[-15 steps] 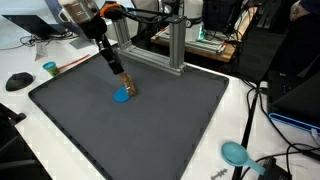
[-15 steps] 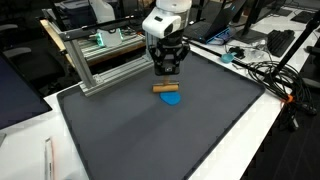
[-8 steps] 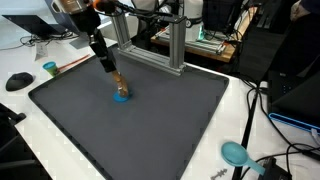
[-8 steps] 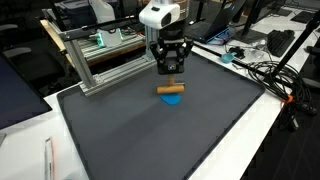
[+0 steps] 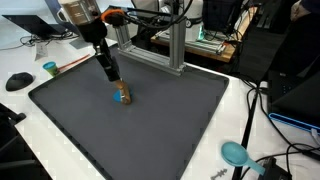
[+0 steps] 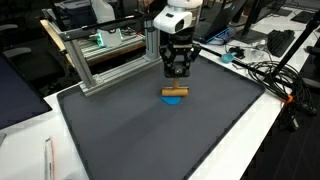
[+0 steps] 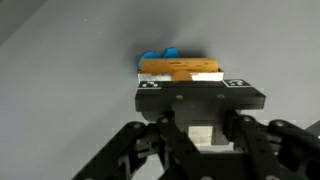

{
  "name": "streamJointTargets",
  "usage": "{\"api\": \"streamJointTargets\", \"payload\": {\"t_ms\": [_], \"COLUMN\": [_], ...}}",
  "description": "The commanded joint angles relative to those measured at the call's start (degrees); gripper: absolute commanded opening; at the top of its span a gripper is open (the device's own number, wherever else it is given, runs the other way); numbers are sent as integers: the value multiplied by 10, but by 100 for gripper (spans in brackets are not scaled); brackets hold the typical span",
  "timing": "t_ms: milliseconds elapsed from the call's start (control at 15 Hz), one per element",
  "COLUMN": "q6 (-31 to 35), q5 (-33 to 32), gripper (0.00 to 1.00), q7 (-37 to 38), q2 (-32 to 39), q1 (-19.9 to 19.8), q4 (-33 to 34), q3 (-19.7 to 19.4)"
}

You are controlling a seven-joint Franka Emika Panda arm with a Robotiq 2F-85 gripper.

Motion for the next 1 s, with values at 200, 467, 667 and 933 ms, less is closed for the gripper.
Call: {"api": "streamJointTargets", "payload": {"t_ms": [200, 467, 667, 933], "q6": [3, 26, 37, 53], "q5": [-72, -80, -83, -83], "gripper": [22, 22, 22, 22], "q7": [72, 115, 138, 159], "q2": [20, 33, 37, 40], "q1": [34, 38, 37, 36], "q4": [12, 14, 11, 10], "q3": [-19, -20, -21, -23]}}
